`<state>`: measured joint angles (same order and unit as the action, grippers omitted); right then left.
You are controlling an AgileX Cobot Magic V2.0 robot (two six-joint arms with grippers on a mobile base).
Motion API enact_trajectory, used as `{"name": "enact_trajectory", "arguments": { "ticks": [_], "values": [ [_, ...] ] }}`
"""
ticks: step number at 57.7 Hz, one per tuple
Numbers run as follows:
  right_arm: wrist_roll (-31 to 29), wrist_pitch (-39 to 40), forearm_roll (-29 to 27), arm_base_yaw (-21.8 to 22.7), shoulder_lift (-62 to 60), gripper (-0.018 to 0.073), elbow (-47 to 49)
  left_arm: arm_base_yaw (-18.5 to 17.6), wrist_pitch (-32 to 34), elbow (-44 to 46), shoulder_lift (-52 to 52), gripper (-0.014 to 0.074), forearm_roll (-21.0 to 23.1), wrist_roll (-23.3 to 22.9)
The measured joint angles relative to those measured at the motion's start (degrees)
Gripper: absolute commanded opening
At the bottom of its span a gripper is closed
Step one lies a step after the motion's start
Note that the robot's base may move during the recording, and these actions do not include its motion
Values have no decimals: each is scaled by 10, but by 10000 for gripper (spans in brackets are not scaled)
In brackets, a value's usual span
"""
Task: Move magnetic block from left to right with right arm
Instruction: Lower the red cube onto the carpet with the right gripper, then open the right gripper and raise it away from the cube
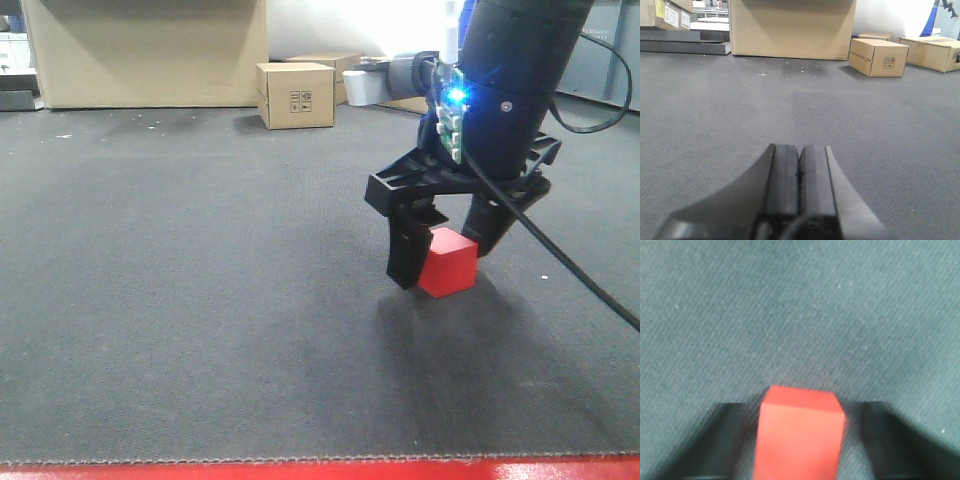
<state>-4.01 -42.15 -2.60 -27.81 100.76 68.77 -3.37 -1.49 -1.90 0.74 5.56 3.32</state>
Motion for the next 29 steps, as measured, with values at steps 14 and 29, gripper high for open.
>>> {"name": "enact_trajectory", "arguments": {
  "ticks": [14,29],
  "values": [
    [0,-4,-7,0,-41,595,0,0,0,0,0,-126,0,0],
    [0,-2,-27,0,-191,204,-16,0,0,0,0,-126,0,0]
  ]
}}
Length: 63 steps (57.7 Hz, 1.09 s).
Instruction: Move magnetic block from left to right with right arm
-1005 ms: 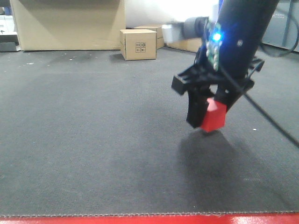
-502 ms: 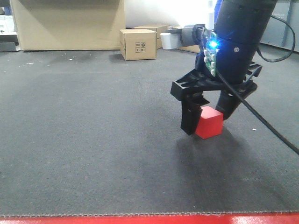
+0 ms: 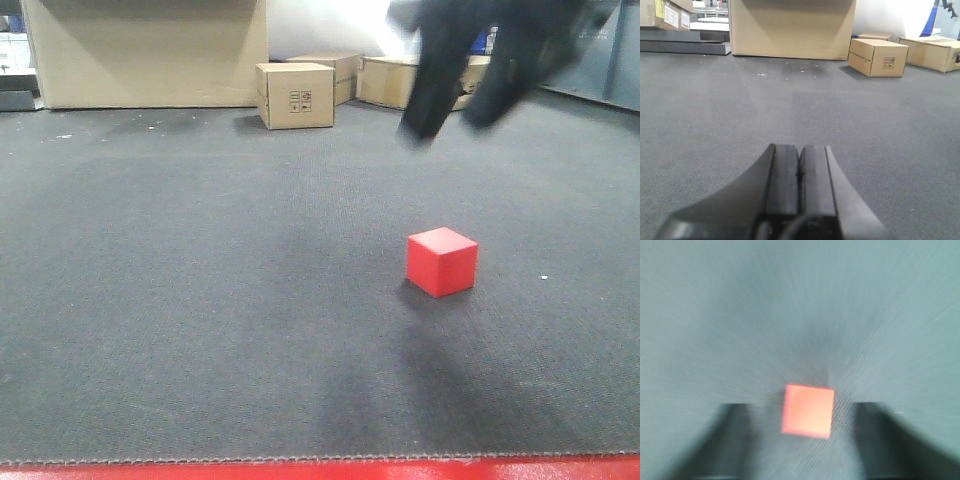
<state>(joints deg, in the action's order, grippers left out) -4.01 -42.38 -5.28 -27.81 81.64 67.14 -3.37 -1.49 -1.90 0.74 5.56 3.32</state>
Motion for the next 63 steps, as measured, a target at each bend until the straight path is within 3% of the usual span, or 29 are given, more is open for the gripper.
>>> {"name": "enact_trajectory", "arguments": {
  "ticks": [7,41,63],
  "values": [
    [0,22,-1,0,-95,58,-43,0,0,0,0,-126,0,0],
    [0,154,-4,0,-537,59,-357,0,0,0,0,-126,0,0],
    [1,154,-5,0,-612,59,-402,0,0,0,0,-126,0,0]
  ]
}}
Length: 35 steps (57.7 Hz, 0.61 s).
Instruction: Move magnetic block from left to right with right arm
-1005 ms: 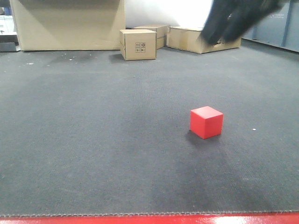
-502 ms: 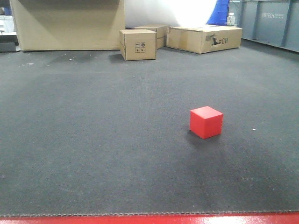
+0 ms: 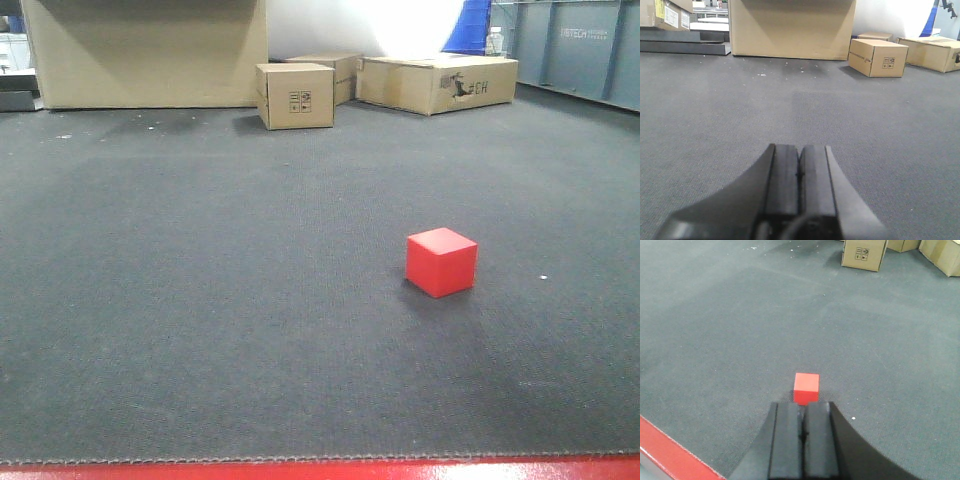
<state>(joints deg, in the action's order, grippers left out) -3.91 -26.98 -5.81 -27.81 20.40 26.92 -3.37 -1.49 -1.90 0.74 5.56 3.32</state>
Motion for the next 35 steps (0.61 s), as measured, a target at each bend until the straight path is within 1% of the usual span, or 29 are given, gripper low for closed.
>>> {"name": "enact_trajectory", "arguments": {
  "ticks": [22,28,35],
  "values": [
    [0,12,1,4,0,59,-1,0,0,0,0,-126,0,0],
    [0,16,5,36,-5,59,-1,0,0,0,0,-126,0,0],
    [0,26,13,109,-31,59,-19,0,0,0,0,-126,0,0]
  ]
}}
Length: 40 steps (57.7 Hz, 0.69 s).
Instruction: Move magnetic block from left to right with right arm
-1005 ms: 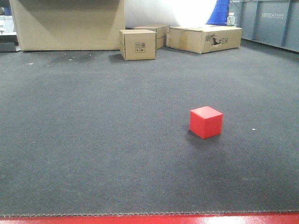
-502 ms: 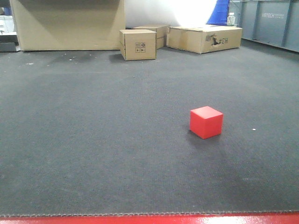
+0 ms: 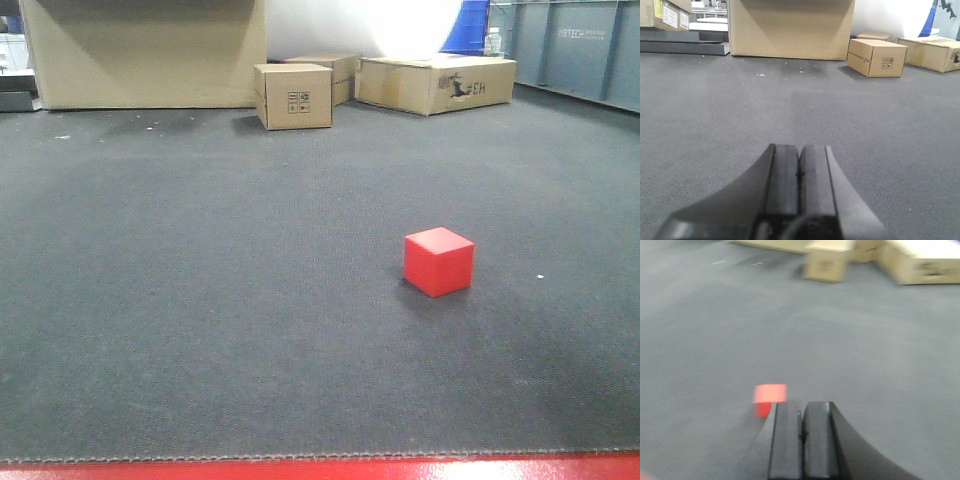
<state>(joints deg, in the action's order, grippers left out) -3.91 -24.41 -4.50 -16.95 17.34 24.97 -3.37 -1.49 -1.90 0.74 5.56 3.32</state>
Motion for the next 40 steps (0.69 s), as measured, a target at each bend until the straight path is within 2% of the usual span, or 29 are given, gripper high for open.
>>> {"name": "enact_trajectory", "arguments": {
  "ticks": [11,18,27,40],
  "values": [
    [0,73,11,112,-78,59,-101,0,0,0,0,-126,0,0],
    [0,150,11,150,-125,59,-186,0,0,0,0,-126,0,0],
    [0,217,11,176,-171,59,-262,0,0,0,0,-126,0,0],
    [0,227,11,181,-180,59,-266,0,0,0,0,-126,0,0]
  ]
}}
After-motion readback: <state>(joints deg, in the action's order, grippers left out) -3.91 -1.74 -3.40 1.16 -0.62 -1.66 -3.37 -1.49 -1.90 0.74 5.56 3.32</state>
